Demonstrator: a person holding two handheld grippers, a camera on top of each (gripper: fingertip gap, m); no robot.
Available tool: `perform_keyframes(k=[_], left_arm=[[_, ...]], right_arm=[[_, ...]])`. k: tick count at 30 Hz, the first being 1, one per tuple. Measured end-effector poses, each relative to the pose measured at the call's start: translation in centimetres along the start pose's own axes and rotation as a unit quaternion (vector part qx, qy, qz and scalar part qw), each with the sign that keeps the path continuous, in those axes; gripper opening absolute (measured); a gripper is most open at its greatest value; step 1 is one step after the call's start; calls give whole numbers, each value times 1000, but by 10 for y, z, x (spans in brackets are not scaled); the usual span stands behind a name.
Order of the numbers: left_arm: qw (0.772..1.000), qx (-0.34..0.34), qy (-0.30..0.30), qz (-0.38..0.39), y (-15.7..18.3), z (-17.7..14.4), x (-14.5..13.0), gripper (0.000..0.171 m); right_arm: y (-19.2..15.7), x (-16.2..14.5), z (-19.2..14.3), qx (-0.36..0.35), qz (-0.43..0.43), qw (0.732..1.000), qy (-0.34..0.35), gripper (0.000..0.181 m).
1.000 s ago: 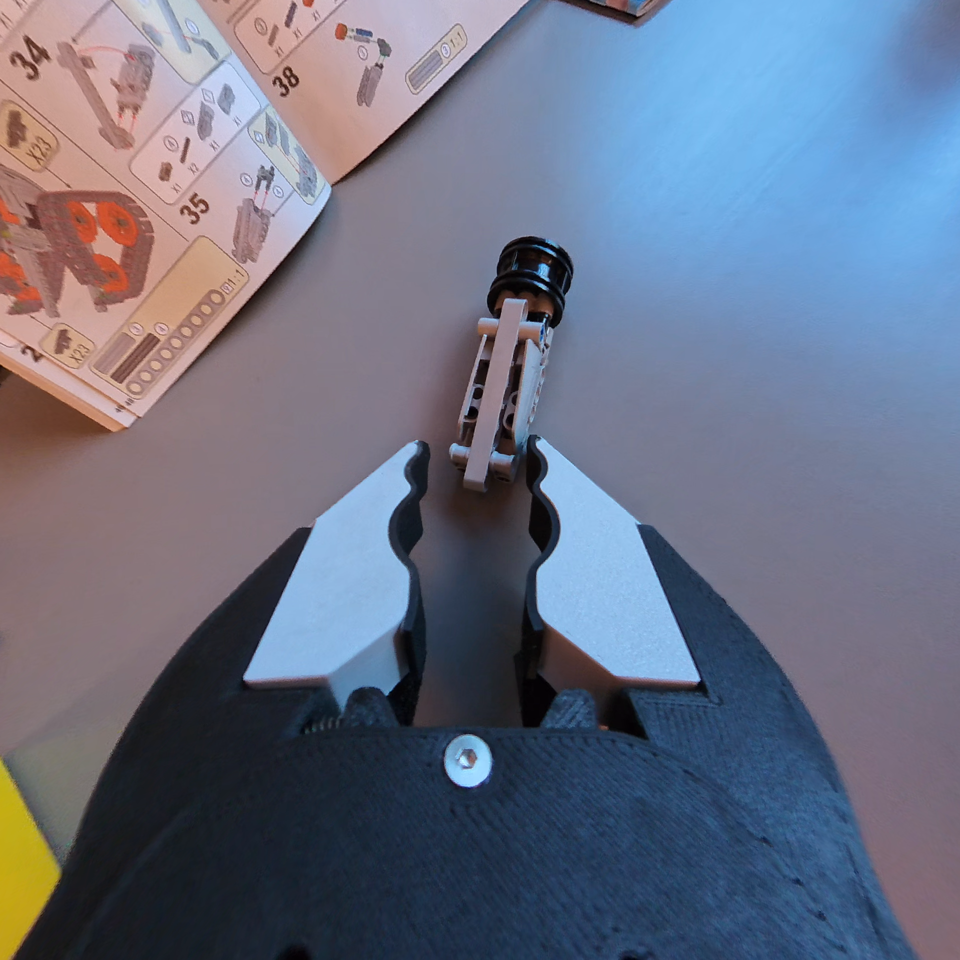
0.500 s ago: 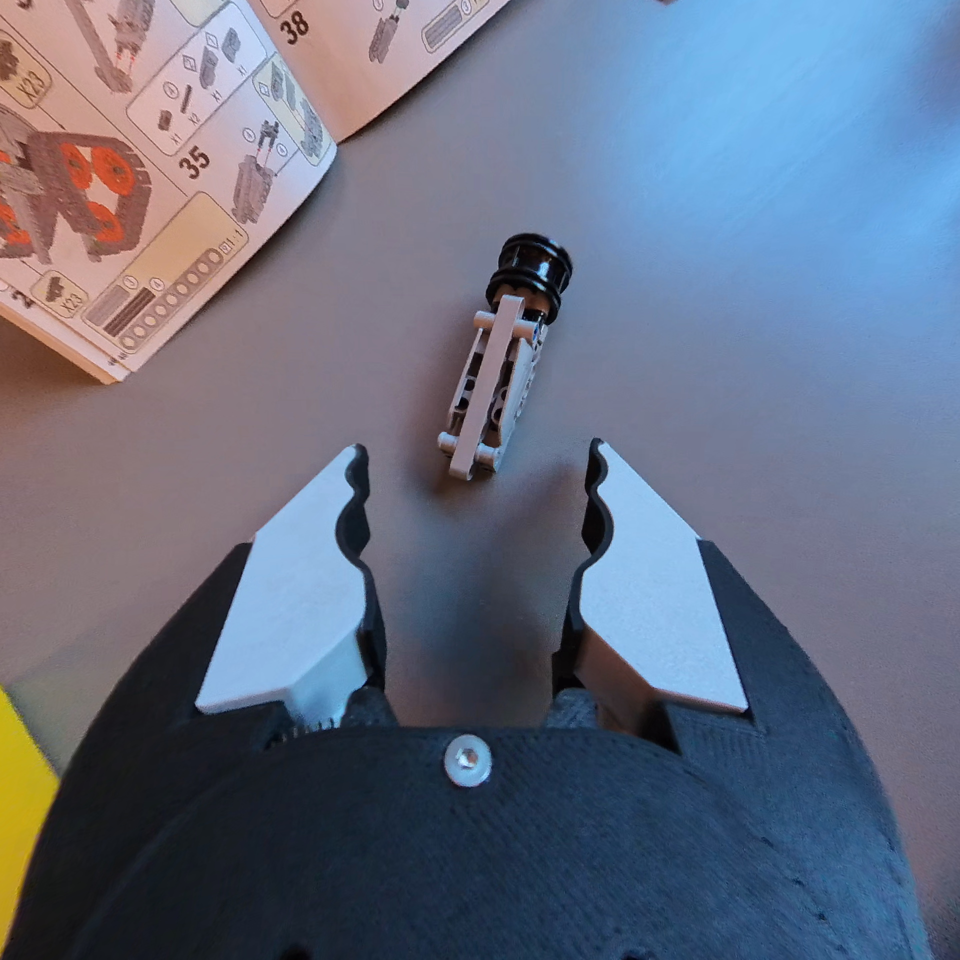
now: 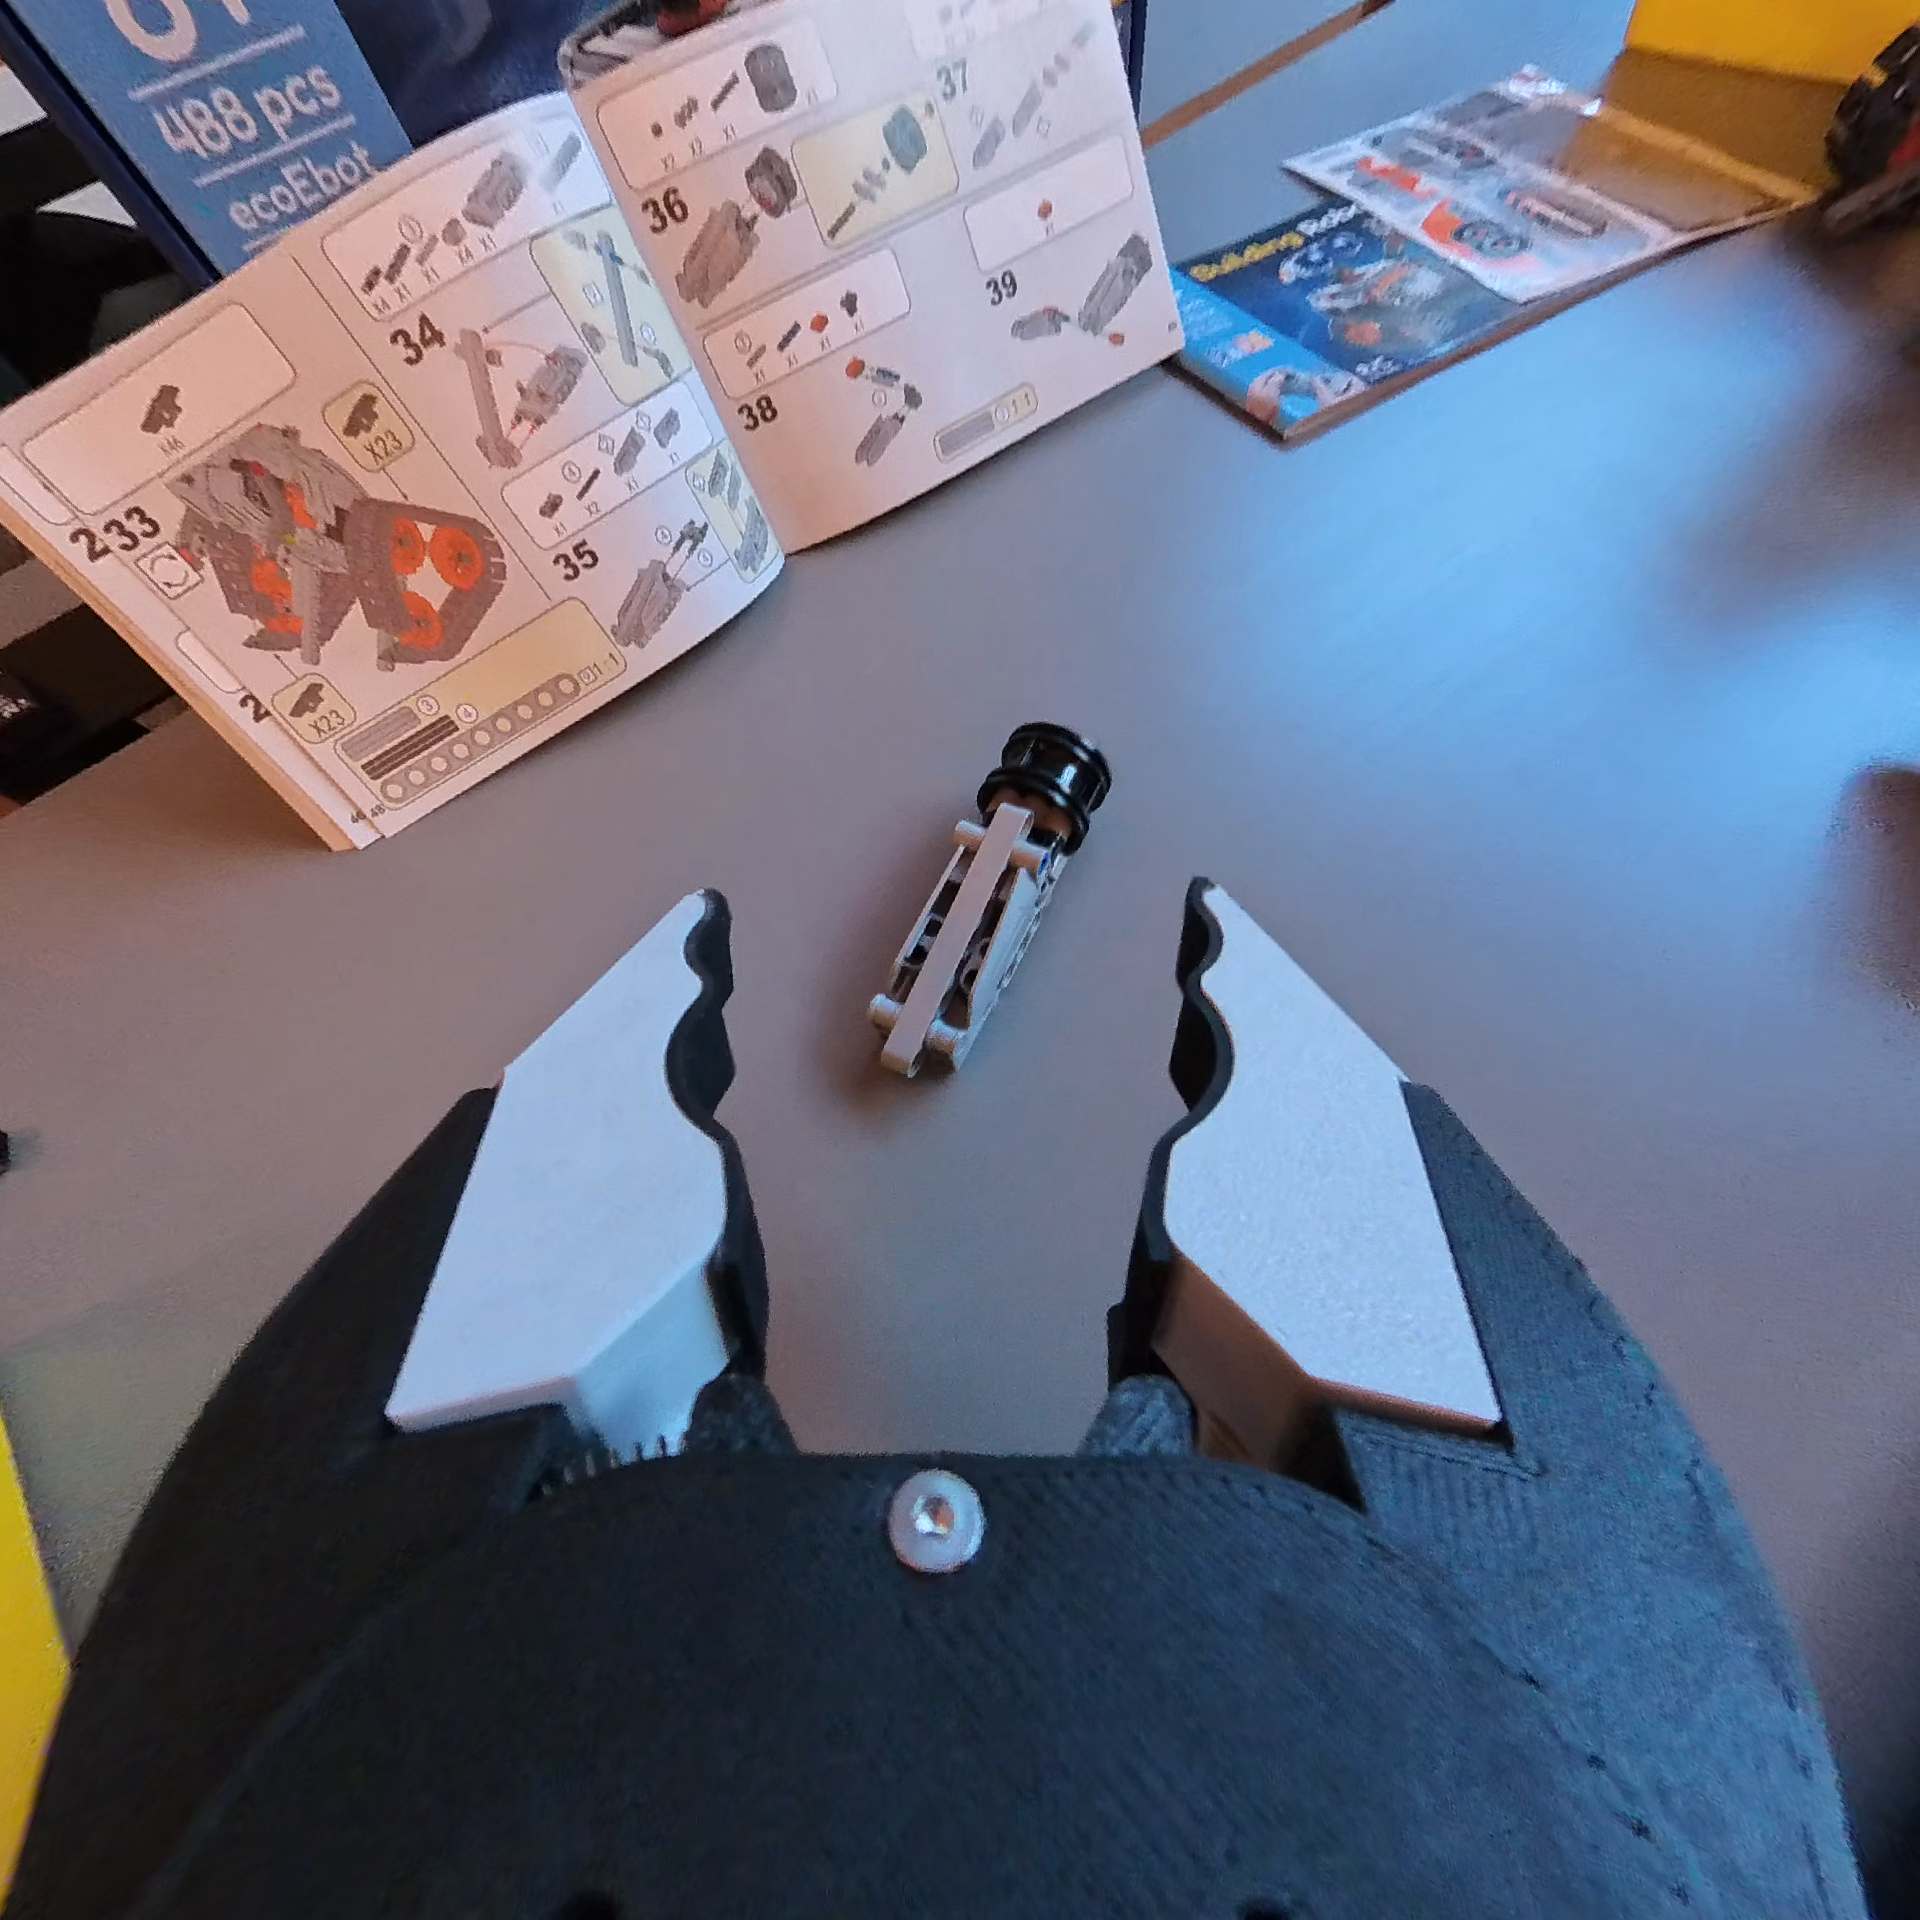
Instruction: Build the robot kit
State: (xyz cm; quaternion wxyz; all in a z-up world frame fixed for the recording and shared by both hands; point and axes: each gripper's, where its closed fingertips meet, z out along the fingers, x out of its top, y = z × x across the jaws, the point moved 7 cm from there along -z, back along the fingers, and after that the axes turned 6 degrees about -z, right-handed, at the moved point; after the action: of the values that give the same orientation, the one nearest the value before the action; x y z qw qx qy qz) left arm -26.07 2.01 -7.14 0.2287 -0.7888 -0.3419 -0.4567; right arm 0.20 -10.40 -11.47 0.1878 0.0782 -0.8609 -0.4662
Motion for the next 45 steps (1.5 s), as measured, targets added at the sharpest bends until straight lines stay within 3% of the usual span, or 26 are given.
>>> perform_keyframes(k=[1,9,13,21,27,32,45], left_arm=[[1000,1,9,-5,1,0,0,85],[999,3,46,1,4,2,-6,83],[999,3,39,-4,5,-1,-16,82],[1000,-12,23,-4,4,-3,-17,81],[1000,-5,3,8,3,2,-17,82],[999,2,25,28,3,-1,-10,81],[999,2,20,25,3,-4,-14,80]], right_arm=[[0,4,3,-5,-4,1000,-1,0],[3,-6,15,-3,40,999,-35,0],[6,-13,17,-16,62,996,-69,0],[15,-14,32,-21,83,994,-66,0],[22,3,54,-20,67,997,-43,0],[29,21,76,-35,26,998,-34,0],[20,26,63,-26,-36,999,-21,0]])
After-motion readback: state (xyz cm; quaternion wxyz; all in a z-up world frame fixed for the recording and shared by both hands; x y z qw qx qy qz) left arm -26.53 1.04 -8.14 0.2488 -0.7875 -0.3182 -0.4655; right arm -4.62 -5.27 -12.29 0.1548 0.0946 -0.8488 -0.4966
